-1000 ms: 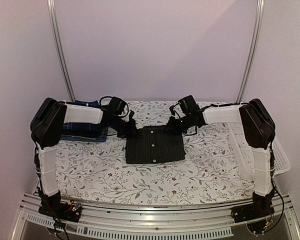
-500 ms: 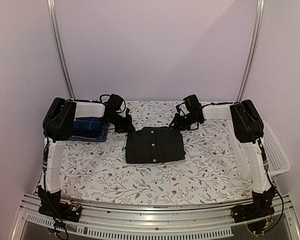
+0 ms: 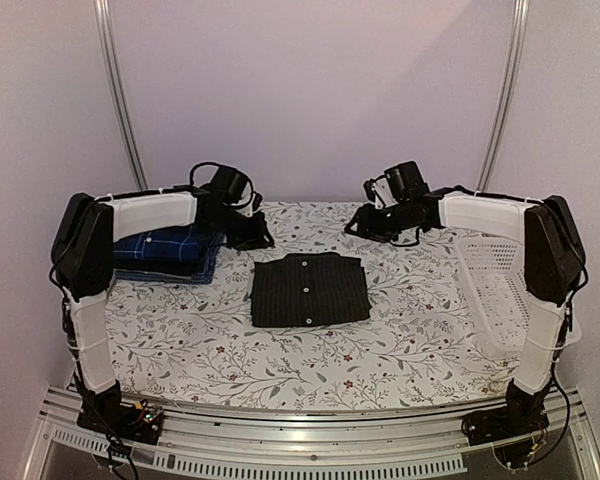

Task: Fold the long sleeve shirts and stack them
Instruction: Smooth out the square-folded shirt at the center of the board.

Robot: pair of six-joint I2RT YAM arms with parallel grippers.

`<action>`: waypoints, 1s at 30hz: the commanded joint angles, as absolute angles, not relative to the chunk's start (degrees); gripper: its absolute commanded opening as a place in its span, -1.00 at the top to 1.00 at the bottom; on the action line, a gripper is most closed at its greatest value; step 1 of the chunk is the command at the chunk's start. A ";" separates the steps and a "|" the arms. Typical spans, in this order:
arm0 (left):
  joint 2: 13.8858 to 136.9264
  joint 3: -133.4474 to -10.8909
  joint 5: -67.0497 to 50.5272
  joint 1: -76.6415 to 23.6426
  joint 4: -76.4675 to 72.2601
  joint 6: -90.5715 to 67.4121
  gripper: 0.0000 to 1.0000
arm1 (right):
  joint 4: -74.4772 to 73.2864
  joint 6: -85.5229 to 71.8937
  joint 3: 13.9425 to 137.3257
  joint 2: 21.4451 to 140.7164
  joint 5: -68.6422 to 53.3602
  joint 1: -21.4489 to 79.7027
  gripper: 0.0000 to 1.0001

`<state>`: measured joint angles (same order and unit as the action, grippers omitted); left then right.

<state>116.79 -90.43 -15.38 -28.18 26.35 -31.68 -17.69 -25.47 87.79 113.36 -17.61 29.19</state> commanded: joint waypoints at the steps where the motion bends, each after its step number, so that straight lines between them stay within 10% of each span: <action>1: 112.13 -83.18 -18.73 -34.81 20.55 -35.06 0.65 | -12.89 -27.91 76.15 104.24 -19.16 33.12 0.12; 17: 122.41 -87.67 -26.69 -44.14 13.32 -40.44 0.67 | 19.85 -33.33 42.20 92.32 -31.29 30.14 -0.78; 30: 128.52 -92.80 -27.01 -43.97 14.59 -40.18 0.69 | 28.64 -35.83 41.05 102.39 -39.29 30.07 -0.98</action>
